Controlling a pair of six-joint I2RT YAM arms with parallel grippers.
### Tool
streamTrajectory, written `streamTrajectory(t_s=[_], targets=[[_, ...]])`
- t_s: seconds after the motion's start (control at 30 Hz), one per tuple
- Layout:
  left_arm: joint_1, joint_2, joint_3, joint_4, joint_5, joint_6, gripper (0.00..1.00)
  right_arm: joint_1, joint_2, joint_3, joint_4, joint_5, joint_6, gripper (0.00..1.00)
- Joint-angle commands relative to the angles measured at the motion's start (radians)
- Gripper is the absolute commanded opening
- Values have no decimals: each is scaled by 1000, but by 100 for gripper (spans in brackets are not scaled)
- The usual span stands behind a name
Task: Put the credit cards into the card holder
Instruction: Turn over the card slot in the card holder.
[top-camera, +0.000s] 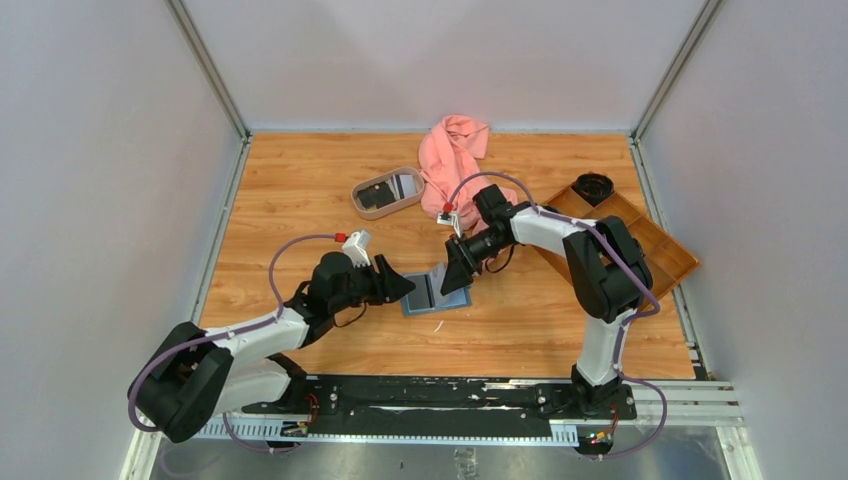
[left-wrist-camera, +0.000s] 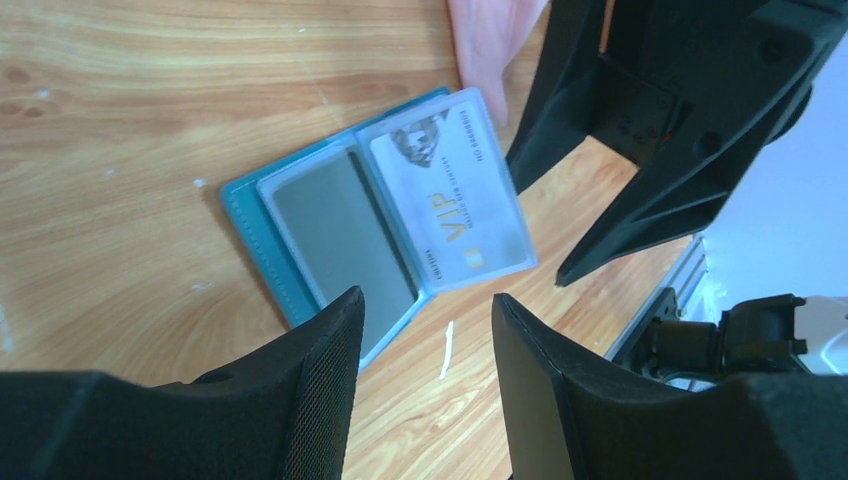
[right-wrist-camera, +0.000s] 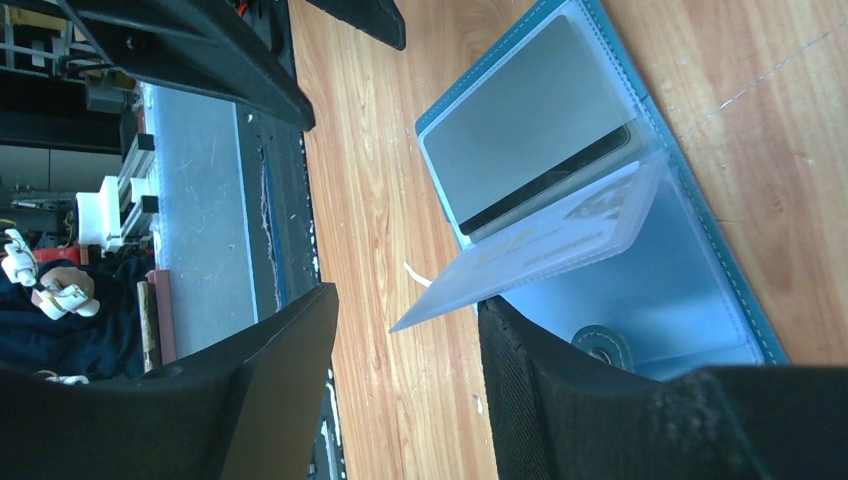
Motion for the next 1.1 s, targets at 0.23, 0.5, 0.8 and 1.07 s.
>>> streamTrajectory(t_s=[0.23, 0.5, 0.8, 1.07], targets=[[-65, 161, 181, 0, 13, -2, 66, -23, 19, 40, -70, -74, -35, 42], [-68, 263, 234, 1, 25, 8, 67, -25, 56, 51, -69, -56, 0, 27], [-69, 321, 247, 3, 20, 16, 66, -25, 79, 59, -69, -42, 17, 17], [-69, 364, 251, 37, 23, 7, 67, -25, 105, 63, -66, -128, 30, 10]])
